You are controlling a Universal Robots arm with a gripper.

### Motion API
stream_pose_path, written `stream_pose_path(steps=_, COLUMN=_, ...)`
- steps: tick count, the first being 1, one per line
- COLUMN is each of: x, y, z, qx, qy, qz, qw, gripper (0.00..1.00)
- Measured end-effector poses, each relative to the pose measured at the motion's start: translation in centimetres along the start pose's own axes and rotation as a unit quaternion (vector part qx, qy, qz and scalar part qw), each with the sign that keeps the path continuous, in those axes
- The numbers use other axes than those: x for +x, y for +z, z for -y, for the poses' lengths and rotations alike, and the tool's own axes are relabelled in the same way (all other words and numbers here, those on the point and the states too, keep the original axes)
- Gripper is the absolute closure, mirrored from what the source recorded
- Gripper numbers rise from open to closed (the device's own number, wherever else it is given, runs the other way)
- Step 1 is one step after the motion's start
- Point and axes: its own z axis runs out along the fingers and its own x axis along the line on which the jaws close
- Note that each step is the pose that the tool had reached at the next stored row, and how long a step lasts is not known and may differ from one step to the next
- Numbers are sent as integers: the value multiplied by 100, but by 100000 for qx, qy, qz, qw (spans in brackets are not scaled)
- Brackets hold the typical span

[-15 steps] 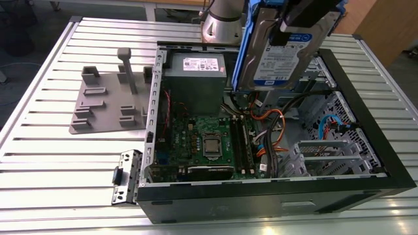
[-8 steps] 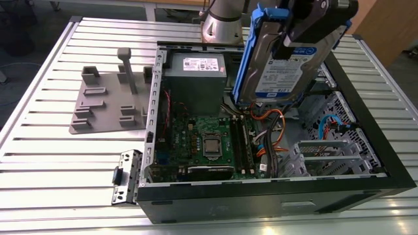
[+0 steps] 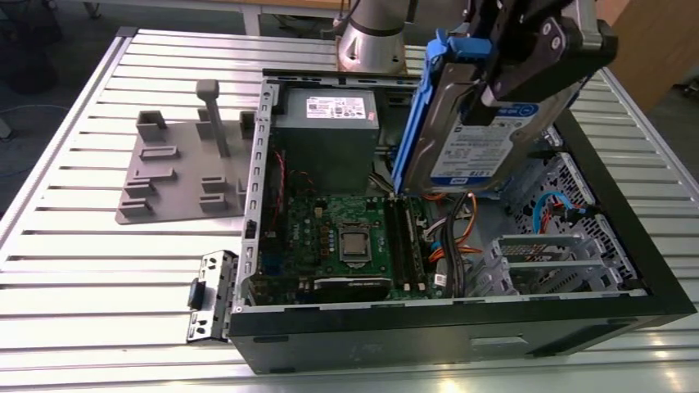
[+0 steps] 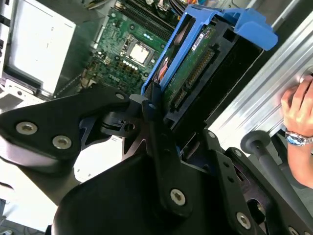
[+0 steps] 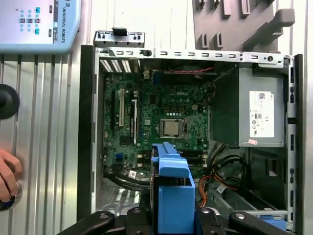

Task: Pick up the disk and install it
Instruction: 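Pick up the disk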

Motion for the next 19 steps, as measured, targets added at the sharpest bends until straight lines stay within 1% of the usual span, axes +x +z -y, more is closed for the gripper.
stream_pose_path(steps=13, x=355, y=27, z=19, qx=4, qy=120, qz=-2, qw=100000, gripper=64)
stream_pose_path(steps=16, x=421, y=33, z=45, qx=5, qy=125, qz=5, qw=100000, gripper=64)
stream_pose_path(steps=19, x=461, y=39, z=112, qx=-1, qy=120, qz=3, qw=100000, gripper=64)
